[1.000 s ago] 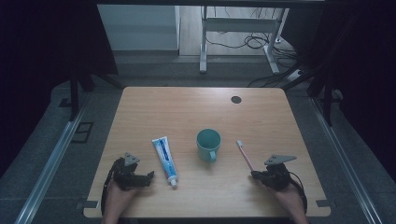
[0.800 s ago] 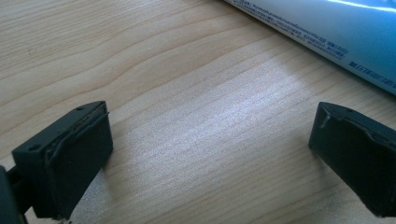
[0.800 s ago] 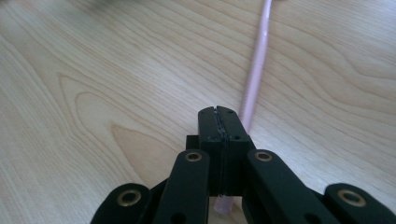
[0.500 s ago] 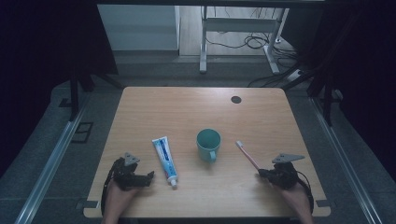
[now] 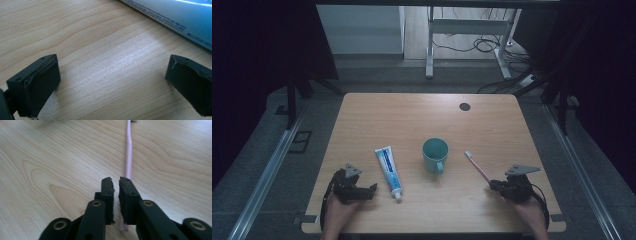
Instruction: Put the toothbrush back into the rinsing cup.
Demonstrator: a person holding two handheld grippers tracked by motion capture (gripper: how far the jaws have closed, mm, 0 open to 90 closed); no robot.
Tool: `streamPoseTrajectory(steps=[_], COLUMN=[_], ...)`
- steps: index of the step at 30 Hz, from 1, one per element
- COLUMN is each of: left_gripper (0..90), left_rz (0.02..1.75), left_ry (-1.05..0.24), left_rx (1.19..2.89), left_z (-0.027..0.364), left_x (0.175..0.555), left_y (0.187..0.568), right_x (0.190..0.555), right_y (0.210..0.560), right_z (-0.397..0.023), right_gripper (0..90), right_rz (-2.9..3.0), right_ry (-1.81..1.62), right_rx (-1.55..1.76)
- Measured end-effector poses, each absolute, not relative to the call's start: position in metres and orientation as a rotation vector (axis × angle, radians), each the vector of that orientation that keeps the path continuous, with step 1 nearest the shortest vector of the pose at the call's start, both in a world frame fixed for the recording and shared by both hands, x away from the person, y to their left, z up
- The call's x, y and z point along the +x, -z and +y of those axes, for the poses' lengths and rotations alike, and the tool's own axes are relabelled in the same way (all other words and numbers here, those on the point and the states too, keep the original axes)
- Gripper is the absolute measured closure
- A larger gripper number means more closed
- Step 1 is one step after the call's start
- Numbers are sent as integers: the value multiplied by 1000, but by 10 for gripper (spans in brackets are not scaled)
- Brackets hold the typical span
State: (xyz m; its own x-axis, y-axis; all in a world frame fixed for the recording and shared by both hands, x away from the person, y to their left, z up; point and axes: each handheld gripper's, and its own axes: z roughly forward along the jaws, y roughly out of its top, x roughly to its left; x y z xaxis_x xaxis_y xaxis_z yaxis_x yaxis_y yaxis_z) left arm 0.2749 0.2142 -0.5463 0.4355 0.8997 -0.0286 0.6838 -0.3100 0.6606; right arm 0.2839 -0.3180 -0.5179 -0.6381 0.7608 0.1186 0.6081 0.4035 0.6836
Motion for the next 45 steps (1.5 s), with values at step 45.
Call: streamPoseTrajectory(steps=[45], left_gripper=[0], left_rz=[1329], left_ry=[-466], left_rx=[2088], left_z=[214], left_x=[275], left_y=[546], right_x=[319], right_y=[495], right_z=[-307], right_gripper=[613], right_rz=[2588], right_ry=[-706], right_rx=[1283])
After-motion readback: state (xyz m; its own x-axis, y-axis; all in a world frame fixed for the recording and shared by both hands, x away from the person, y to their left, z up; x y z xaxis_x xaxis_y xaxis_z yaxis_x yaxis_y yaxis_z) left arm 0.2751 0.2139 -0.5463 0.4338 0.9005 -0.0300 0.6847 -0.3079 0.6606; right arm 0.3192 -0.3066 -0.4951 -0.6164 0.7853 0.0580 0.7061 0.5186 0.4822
